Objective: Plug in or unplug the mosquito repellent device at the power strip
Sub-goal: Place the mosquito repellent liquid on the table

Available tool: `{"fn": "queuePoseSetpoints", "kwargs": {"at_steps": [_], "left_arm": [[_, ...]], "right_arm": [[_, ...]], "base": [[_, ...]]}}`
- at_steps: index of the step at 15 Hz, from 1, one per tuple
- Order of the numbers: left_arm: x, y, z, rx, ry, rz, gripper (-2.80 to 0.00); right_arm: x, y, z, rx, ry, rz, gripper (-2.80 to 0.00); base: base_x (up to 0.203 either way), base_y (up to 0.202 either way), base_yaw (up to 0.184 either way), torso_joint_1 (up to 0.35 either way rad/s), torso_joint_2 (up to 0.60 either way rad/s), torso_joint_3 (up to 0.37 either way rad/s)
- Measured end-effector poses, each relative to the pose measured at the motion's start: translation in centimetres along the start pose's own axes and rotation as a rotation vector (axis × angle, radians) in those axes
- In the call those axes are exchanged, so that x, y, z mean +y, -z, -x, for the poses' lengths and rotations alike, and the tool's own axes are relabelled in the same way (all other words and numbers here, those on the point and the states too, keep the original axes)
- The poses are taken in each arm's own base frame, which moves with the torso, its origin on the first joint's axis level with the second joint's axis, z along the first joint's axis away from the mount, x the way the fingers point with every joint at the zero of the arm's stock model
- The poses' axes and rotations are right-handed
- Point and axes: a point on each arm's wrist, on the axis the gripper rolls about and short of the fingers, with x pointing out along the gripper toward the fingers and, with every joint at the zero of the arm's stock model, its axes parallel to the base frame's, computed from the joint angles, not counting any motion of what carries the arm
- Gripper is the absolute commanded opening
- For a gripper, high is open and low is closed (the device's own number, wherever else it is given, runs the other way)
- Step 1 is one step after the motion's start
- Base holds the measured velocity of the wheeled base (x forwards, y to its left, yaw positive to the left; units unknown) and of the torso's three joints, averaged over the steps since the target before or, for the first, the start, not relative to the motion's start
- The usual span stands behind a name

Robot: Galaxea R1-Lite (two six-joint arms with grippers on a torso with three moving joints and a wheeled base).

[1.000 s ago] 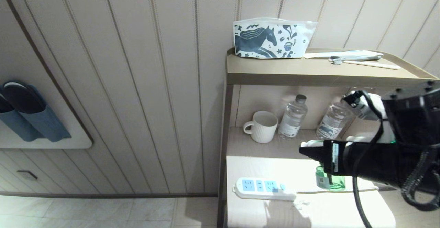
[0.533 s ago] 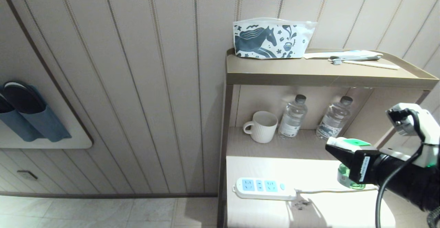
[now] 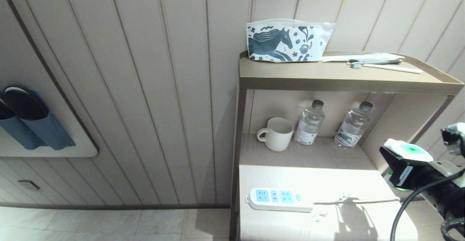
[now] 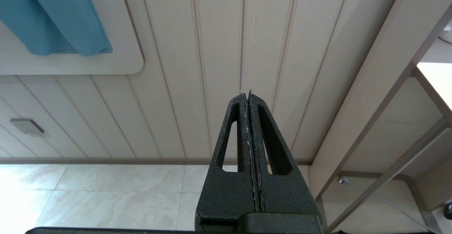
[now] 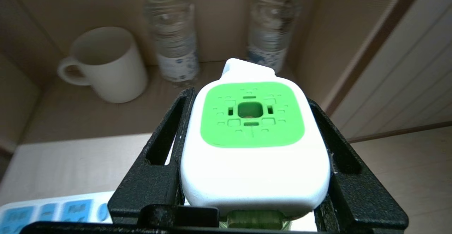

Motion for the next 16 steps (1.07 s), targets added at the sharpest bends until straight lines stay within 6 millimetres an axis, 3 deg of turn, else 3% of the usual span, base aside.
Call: {"fn": "queuePoseSetpoints", "kwargs": {"at_steps": [4,16], "left_arm": [[0.0,0.0,0.0,0.0,0.0,0.0,-2.8],[0.0,0.0,0.0,0.001,0.0,0.0,-2.8]], "right_arm": [[-1.2,0.5,-0.1,-0.053,0.067,0.035,-2.8],[-1.1,-0.7,-0.2,-0.131,0.06,0.01,-2.8]], "base": [[0.0,0.0,0.0,0.0,0.0,0.0],[0.0,0.0,0.0,0.0,0.0,0.0]]}}
